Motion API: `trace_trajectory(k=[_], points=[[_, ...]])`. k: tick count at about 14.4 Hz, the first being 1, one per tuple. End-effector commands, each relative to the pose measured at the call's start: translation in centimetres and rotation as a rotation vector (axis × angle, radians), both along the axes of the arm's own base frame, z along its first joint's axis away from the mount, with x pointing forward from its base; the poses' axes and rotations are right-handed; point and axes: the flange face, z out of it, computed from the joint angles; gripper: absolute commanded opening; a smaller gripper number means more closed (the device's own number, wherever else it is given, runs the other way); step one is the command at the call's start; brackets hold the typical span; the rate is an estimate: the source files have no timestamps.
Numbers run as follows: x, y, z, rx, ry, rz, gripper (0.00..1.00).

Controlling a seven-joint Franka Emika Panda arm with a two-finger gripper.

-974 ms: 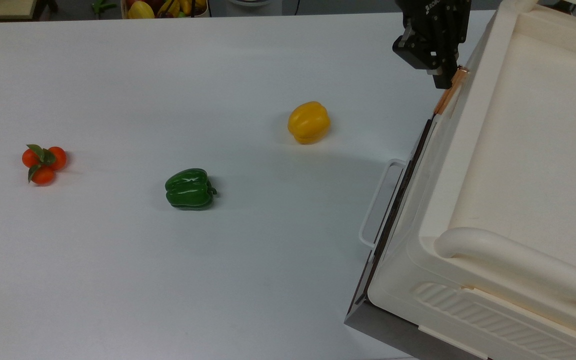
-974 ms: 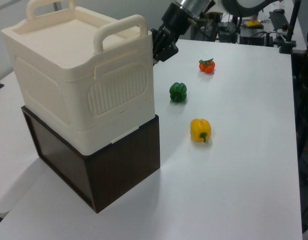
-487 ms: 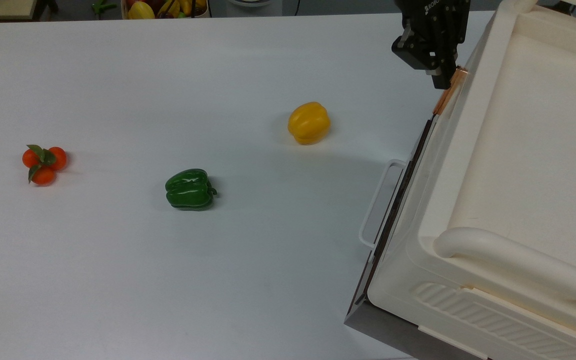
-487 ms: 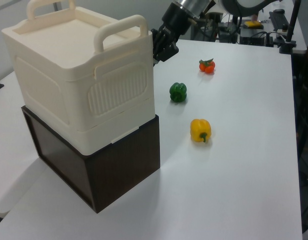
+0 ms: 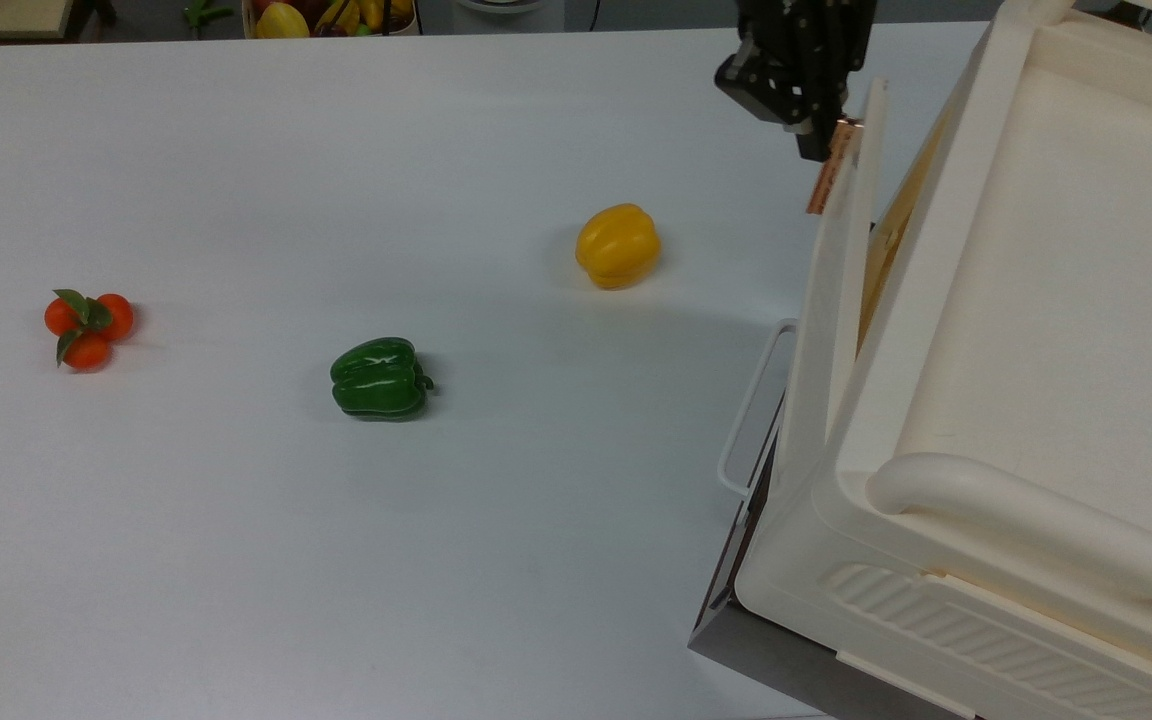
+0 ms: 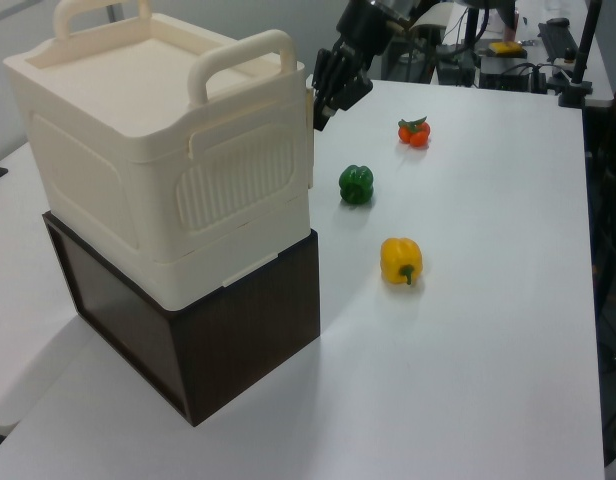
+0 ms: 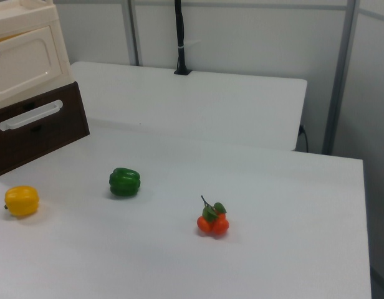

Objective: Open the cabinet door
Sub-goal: 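Pull the gripped door edge outward, swinging the door open on its hinge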

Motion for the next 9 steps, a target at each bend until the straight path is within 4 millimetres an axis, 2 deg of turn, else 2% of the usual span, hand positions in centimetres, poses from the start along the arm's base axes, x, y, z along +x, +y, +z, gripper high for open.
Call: trace_trajectory(k=[1,9], points=[[0.4,-3.3,-0.6,-0.018,0.038,-0.03,0.0],[2.4,-11.3,-1.1,-0.041,0.074,-0.158,0.01]])
